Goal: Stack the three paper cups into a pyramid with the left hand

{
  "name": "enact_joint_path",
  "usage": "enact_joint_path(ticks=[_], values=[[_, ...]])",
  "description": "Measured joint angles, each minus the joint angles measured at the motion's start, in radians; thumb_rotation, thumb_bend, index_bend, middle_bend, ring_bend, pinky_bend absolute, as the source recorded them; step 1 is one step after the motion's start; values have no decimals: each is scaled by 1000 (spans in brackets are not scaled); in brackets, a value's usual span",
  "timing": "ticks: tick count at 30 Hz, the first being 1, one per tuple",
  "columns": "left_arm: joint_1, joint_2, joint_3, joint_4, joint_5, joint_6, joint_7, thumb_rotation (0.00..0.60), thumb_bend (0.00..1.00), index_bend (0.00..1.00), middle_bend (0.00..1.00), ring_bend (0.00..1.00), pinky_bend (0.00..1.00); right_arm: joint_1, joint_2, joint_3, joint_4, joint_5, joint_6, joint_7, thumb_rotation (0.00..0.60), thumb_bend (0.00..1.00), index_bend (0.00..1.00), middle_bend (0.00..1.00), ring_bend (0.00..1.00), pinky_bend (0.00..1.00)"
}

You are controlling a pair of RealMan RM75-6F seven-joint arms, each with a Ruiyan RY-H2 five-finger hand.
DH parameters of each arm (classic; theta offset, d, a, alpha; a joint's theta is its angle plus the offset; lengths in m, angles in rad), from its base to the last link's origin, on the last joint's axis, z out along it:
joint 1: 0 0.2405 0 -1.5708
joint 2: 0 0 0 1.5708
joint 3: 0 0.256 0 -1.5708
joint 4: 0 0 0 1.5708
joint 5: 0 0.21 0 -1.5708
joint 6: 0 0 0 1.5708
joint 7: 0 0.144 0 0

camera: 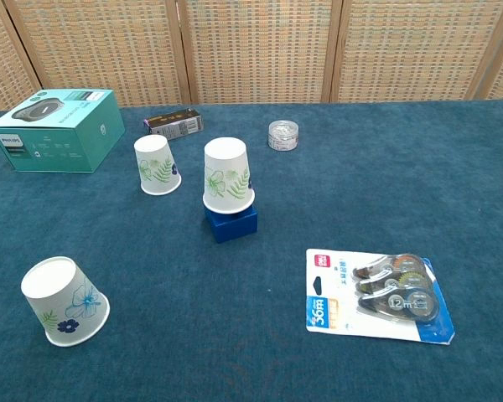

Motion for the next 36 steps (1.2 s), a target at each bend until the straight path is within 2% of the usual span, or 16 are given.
enact_joint_path(ticks=[13,17,21,25,27,31,36], values=[[-39,12,-6,-6,9,-49,-26,600,79,0,0,0,0,3,3,-1,-2,10,-13,16,600,0,0,0,0,0],[-143,40,-35,-45,29,-161,-37,600,79,0,0,0,0,8,10,5,-9,18,-18,28,600,0,0,0,0,0],[-279,65,-84,-105,14,-342,-27,600,79,0,0,0,0,11,15,9,-12,30,-25,39,600,0,0,0,0,0],[-440,53,-160,-161,-74,-546,53,600,79,0,0,0,0,12,22,14,-15,47,-32,60,600,0,0,0,0,0],[-498,27,-191,-176,-136,-610,119,600,79,0,0,0,3,12,27,18,-16,56,-34,74,600,0,0,0,0,0],[-631,-94,-255,-182,-328,-731,304,600,79,0,0,34,86,13,41,24,-15,77,-41,118,600,0,0,0,0,0],[-767,-305,-304,-135,-546,-775,511,600,79,0,27,106,143,14,54,26,-8,89,-52,158,600,0,0,0,0,0]])
